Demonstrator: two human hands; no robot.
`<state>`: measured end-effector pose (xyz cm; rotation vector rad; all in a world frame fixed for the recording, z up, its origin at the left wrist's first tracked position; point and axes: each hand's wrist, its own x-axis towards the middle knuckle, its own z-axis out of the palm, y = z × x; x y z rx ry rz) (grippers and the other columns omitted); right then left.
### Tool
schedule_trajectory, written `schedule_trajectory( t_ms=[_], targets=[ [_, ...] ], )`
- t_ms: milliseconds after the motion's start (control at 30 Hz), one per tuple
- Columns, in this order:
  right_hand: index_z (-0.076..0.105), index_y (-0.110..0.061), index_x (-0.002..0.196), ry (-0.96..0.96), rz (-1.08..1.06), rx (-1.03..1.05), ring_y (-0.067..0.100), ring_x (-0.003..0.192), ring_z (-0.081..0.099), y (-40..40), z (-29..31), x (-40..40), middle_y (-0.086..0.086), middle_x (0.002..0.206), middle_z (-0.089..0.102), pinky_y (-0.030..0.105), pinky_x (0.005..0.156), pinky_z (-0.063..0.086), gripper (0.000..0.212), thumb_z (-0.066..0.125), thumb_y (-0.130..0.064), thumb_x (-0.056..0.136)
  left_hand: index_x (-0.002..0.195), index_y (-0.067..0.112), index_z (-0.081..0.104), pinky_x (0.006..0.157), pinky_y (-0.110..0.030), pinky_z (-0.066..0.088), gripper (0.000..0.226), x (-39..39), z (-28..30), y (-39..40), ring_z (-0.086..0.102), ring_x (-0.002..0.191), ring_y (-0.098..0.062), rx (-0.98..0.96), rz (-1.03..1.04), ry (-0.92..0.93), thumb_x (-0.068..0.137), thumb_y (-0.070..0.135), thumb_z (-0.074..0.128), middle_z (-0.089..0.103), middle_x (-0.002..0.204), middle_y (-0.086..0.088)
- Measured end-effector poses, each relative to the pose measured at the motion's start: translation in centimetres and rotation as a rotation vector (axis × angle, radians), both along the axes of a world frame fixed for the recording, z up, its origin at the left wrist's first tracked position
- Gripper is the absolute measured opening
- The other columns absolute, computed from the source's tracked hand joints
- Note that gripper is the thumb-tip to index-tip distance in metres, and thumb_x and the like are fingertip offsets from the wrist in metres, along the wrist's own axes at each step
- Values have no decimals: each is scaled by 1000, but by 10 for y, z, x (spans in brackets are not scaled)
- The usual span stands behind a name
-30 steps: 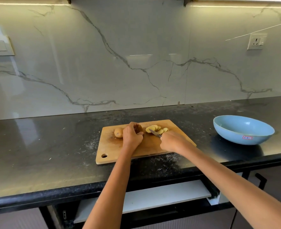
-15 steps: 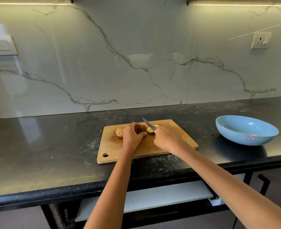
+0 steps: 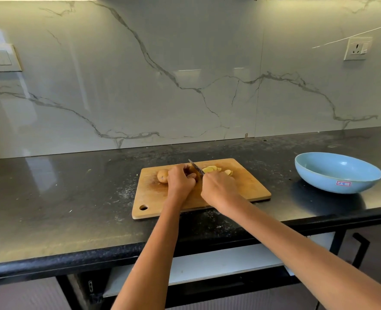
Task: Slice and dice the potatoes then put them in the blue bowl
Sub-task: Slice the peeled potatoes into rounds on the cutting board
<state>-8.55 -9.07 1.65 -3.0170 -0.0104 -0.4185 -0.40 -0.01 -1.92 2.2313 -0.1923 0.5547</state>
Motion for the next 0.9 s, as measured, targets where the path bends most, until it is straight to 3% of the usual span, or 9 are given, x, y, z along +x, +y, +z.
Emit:
schedule_trajectory(
  t_ms=[267,400,533,633,733,800,900],
  targets=[
    [54,-3,123,-13,-16,56,23,99,62,12,-1,21,12,116,61,28,72,47,29,36,-9,100,92,1,68,67,-22,41,11,-1,-1,-5,58,79,-16,-61,-3,-3,84,5,61,69,90,-13],
    [55,-2,120,27,-7,77,22,96,60,6,2,22,12,112,60,26,68,43,29,37,-10,99,92,0,67,66,-20,36,12,-5,0,-7,55,79,-16,-51,21,-22,84,4,60,67,90,-12],
    [58,-3,112,87,-9,63,19,80,52,-2,-3,17,12,106,61,27,68,42,25,38,-9,98,94,2,66,66,-18,33,12,-6,2,-10,56,83,-16,-2,44,-22,83,3,61,66,93,-10],
    [59,-5,104,175,3,86,22,85,56,-3,-8,19,10,98,58,30,69,42,22,39,-10,97,104,3,66,72,-17,36,23,-9,2,-12,59,93,-18,8,20,-40,82,0,63,67,101,-11],
    [49,-10,74,209,-8,84,21,79,51,-8,-10,20,4,80,49,31,67,39,23,40,-9,95,104,4,66,73,-18,36,20,-7,1,-9,60,95,-19,-15,38,-41,84,4,63,68,101,-11],
    [42,-11,67,229,-18,83,21,78,48,-14,-9,19,3,72,44,31,66,38,27,41,-8,94,107,5,64,73,-18,37,23,-4,1,-8,60,96,-19,-15,45,-23,84,6,64,67,103,-10],
    [58,-5,91,200,-9,110,22,79,51,-26,-6,21,7,91,58,30,65,39,19,40,-8,94,114,5,56,77,-19,38,31,-1,1,-8,55,100,-18,-26,39,27,84,4,64,62,109,-10]
  ],
)
